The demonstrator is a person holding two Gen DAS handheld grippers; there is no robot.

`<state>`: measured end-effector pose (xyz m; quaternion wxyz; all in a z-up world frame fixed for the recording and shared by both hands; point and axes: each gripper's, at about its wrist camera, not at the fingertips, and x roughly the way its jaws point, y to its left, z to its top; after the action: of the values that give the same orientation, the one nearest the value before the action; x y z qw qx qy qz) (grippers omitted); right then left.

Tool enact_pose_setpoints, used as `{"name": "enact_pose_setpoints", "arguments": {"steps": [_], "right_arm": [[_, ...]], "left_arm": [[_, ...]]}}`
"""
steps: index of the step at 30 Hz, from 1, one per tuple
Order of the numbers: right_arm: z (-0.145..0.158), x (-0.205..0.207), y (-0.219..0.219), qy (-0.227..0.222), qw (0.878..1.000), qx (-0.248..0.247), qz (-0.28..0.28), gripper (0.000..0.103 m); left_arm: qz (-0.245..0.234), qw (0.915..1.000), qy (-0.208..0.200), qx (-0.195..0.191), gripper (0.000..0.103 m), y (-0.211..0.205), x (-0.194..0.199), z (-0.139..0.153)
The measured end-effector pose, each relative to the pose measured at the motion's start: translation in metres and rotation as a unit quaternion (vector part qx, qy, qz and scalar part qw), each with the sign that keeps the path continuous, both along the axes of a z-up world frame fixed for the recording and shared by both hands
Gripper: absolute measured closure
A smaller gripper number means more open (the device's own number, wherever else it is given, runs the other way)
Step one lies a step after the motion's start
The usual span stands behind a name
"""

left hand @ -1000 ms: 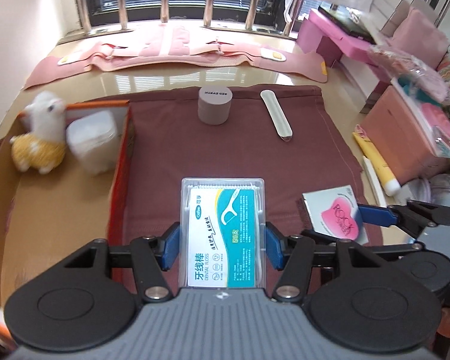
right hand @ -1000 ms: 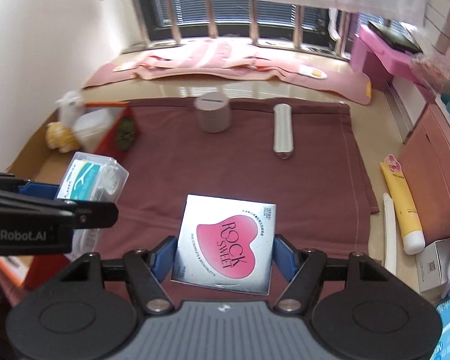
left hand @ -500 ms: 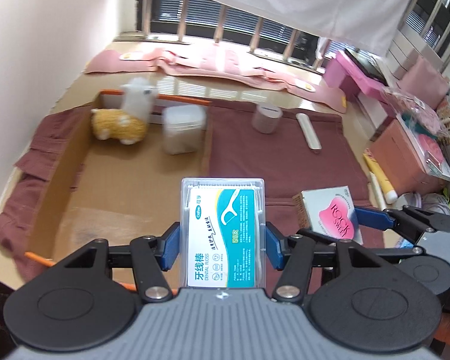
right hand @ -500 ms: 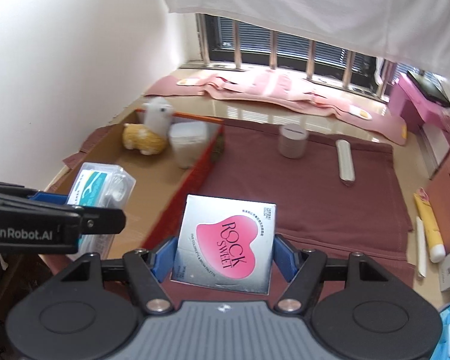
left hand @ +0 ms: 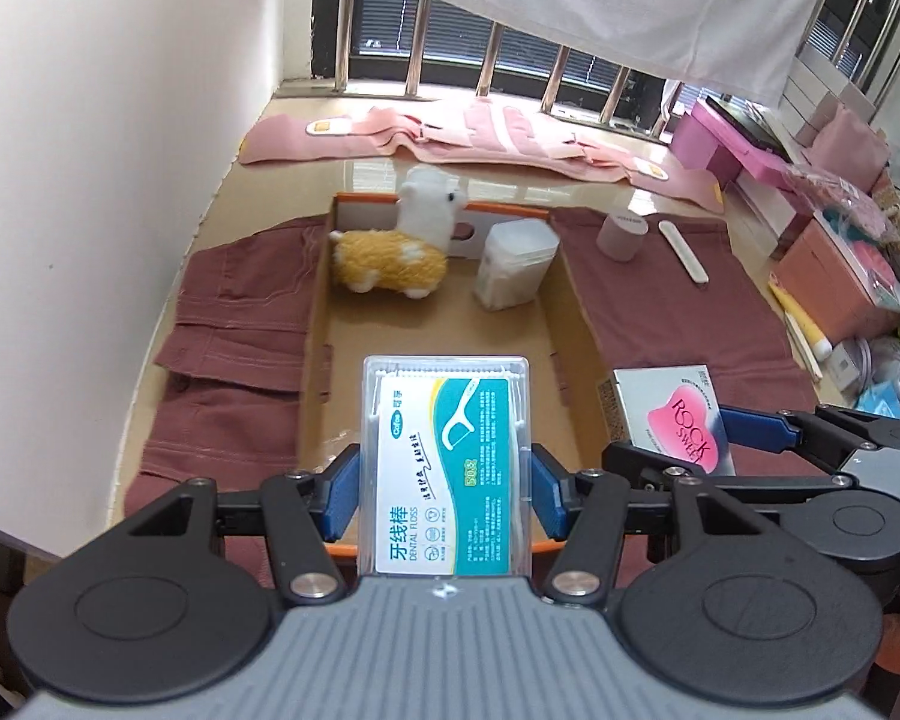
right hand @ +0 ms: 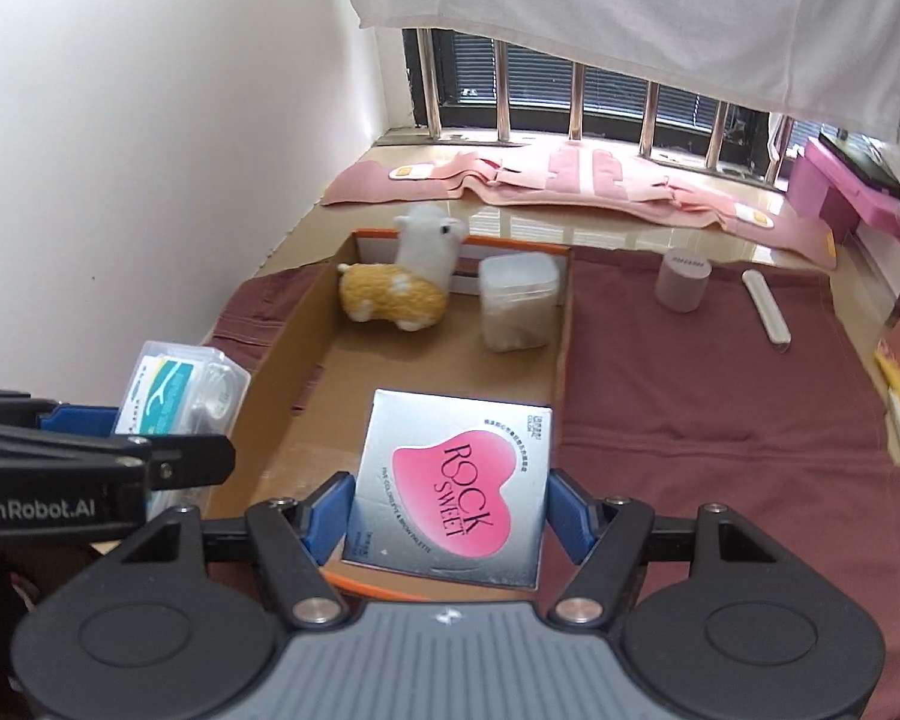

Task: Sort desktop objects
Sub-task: 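Lift the floss pack with left gripper while right gripper lifts the heart box, then carry the floss pack and heart box with both grippers over the cardboard box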

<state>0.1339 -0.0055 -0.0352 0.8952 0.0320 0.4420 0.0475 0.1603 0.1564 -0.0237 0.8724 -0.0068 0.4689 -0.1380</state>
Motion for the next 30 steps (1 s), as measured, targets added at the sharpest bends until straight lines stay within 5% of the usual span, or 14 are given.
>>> {"name": "enact_pose_setpoints", "arguments": {"steps": [12,30], "right_arm": [[0.023,-0.022,0.039,0.021,0.999,-0.028,-0.032,0.035],[0.003,-0.027,0.033,0.062,0.998,-0.020,-0.026,0.035]], "left_arm": [[-0.024,0.9997,0.005,-0.005,0.046,0.038,-0.013,0.017],[-0.032,0.9984,0.047,-0.004,0.046,0.027,-0.016,-0.007]]}}
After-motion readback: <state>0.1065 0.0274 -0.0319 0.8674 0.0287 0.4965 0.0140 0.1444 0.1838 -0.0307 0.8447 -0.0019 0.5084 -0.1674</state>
